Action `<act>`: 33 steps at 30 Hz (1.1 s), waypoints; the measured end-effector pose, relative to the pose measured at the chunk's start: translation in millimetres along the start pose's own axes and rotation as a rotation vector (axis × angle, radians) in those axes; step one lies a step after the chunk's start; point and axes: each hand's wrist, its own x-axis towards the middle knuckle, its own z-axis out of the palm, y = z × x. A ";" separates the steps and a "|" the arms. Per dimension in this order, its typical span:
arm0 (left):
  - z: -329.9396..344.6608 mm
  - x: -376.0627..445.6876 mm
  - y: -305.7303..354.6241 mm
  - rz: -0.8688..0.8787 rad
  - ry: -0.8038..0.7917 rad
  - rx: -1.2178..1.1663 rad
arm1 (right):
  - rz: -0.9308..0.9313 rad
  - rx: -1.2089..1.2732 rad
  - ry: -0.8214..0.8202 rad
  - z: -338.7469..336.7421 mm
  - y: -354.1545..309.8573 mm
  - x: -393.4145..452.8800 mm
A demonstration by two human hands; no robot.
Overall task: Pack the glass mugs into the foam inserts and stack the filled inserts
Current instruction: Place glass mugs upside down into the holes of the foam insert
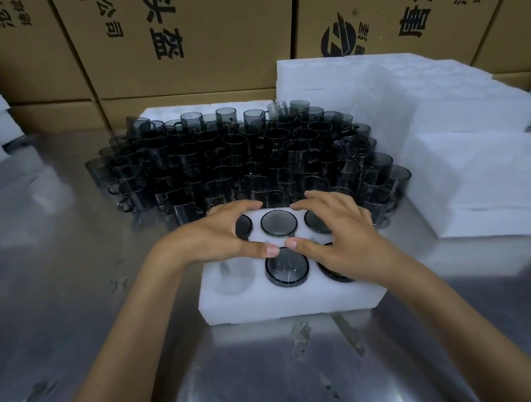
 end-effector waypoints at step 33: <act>4.5 14.4 -2.5 0.313 0.811 -0.502 | -0.157 -0.010 0.388 -5.8 -23.0 89.1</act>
